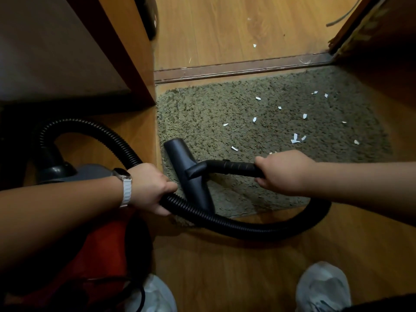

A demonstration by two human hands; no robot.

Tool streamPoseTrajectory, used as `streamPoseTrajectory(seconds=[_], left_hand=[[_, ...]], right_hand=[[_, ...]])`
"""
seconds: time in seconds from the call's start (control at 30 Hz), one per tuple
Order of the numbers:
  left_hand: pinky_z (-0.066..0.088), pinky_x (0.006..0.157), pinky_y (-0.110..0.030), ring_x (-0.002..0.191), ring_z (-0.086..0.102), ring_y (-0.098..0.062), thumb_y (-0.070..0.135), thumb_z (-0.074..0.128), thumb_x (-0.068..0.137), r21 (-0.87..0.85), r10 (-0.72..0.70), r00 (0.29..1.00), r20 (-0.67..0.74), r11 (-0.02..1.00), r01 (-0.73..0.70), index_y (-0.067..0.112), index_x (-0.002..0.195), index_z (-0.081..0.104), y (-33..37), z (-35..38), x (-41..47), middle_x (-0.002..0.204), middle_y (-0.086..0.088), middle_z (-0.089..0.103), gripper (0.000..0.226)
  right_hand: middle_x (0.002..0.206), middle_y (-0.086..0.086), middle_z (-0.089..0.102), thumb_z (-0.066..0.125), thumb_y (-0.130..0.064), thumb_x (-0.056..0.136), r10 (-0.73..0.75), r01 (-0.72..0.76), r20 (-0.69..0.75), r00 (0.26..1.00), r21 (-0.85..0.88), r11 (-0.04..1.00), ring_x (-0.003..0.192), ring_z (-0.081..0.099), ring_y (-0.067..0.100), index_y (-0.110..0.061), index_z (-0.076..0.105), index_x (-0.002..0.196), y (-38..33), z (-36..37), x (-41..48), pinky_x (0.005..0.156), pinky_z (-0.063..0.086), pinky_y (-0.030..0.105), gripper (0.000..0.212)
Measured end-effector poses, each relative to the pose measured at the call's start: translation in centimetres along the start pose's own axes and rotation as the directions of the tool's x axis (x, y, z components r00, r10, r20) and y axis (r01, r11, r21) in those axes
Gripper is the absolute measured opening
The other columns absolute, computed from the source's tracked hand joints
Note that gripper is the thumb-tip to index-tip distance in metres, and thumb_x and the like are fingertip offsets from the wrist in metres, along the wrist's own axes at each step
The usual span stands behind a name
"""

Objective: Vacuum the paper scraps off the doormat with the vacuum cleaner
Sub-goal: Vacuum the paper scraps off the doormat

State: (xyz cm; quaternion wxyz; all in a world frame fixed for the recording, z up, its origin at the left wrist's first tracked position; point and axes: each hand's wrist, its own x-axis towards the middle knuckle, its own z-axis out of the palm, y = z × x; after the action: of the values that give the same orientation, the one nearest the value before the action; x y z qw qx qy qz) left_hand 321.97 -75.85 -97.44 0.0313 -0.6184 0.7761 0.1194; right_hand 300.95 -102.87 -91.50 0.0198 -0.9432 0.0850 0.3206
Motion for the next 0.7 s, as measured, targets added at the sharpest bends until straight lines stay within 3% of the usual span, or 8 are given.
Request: streamPoseTrajectory(seconds=[0.17,0.33,0.7], left_hand=[[0.05,0.041,-0.03,0.043,0.057,-0.023,0.071,0.049,0.07,0.003,0.011,0.996,-0.091,1.0,-0.011,0.022,0.066,0.055,-0.3,-0.2,0.6,0.052,0.004,0.056,0.05],[0.05,0.042,-0.029,0.044,0.058,-0.021,0.073,0.052,0.068,0.016,0.012,0.997,-0.079,1.0,-0.011,0.024,0.068,0.056,-0.3,0.1,0.4,0.055,0.006,0.057,0.049],[0.051,0.041,-0.031,0.046,0.059,-0.022,0.073,0.056,0.073,-0.056,0.068,0.989,-0.135,0.996,-0.076,0.024,0.071,0.058,1.0,0.0,-0.1,0.057,0.005,0.058,0.049]], right_hand=[[0.099,0.003,0.059,0.035,-0.041,0.103,-0.042,0.029,-0.137,0.99,-0.098,0.995,0.075,0.063,0.031,-0.018,0.042,0.108,-0.3,2.1,0.2,0.053,0.045,0.035,0.025],[0.107,0.002,0.061,0.042,-0.048,0.099,-0.064,0.063,-0.077,0.995,-0.018,0.998,0.093,0.065,0.028,-0.021,0.042,0.106,1.1,2.0,0.7,0.061,0.04,0.034,0.028],[0.111,0.002,0.06,0.044,-0.051,0.097,-0.242,0.24,-0.039,0.97,-0.044,0.97,0.095,0.064,0.027,-0.024,0.048,0.117,0.7,3.6,-1.0,0.07,0.047,0.033,0.034]])
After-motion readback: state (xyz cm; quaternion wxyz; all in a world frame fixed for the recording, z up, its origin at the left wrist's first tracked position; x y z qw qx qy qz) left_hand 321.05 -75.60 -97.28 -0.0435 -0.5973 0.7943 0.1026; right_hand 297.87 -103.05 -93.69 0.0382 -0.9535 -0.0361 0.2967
